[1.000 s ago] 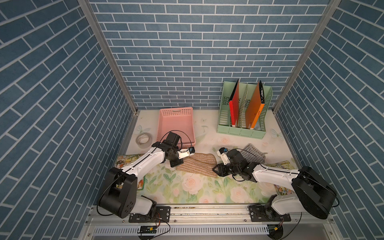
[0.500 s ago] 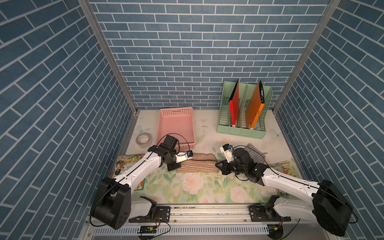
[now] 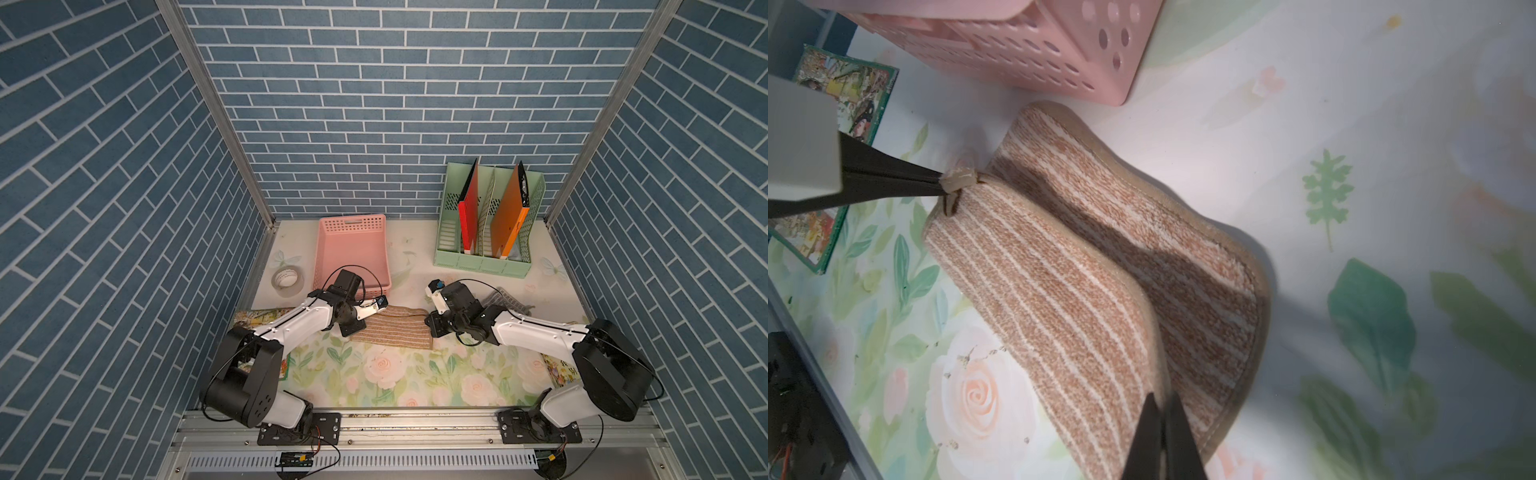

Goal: Fold the square dishcloth
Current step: Fold the cleaning item at the center of the board.

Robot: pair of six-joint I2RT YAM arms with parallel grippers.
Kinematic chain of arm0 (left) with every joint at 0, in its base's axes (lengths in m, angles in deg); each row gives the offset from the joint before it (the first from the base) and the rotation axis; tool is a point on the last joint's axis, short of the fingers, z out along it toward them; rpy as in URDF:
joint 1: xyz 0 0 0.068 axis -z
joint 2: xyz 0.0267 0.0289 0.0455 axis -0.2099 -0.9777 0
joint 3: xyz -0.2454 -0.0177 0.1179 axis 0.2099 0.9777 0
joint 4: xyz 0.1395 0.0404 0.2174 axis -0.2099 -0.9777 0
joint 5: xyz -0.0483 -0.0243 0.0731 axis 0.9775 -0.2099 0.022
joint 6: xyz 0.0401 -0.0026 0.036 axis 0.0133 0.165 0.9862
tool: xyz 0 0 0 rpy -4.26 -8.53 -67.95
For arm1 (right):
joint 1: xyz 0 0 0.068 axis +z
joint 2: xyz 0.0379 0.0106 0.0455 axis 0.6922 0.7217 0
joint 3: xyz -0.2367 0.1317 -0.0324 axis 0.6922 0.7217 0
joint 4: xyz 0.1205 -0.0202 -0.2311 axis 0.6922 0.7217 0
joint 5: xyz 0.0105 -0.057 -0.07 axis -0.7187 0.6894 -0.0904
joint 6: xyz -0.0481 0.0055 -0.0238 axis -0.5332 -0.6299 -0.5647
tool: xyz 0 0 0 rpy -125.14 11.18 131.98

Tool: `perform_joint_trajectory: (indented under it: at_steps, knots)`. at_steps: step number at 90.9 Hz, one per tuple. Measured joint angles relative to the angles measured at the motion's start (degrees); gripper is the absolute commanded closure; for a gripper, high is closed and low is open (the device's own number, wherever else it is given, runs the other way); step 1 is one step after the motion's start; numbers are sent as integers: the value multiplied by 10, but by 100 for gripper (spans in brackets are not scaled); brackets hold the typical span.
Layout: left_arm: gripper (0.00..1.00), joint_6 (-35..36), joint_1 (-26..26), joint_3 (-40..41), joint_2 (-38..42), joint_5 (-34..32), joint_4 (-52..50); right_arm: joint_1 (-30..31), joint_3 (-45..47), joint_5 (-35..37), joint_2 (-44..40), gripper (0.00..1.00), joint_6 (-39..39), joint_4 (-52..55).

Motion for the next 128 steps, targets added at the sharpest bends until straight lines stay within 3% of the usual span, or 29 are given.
perform_joint_trajectory:
  at_steps: [35, 40, 48, 52, 63, 71, 82, 92, 102, 112, 128]
  knots:
    - [100, -17, 0, -9, -32, -32, 60, -19, -42, 56, 73, 100, -21, 2]
    - [92, -20, 0, -9, -47, -45, 71, -23, -44, 59, 90, 100, -21, 1]
    - [64, -21, 0, -9, -64, -59, 87, -25, -48, 64, 112, 100, -21, 2]
    - [55, -26, 0, -8, -66, -68, 92, -25, -49, 66, 119, 100, -21, 2]
    - [27, -33, 0, -8, -48, -87, 99, -25, -52, 74, 121, 63, -25, 3]
    - [17, -42, 0, -8, -6, -88, 90, -26, -52, 88, 113, 41, -21, 12]
    - [15, -45, 0, -30, 74, -78, 50, -26, -52, 117, 78, 36, -23, 34]
    - [16, -49, 1, -53, 134, -52, 25, -24, -52, 133, 32, 43, -22, 41]
    - [22, -59, 9, -45, 165, -26, 15, -12, -52, 120, 3, 71, -18, 19]
    - [28, -73, 18, -7, 154, 8, 19, 18, -62, 75, 35, 85, -17, -9]
    - [31, -90, 23, 49, 101, 42, 39, 27, -81, 30, 118, 95, -14, -27]
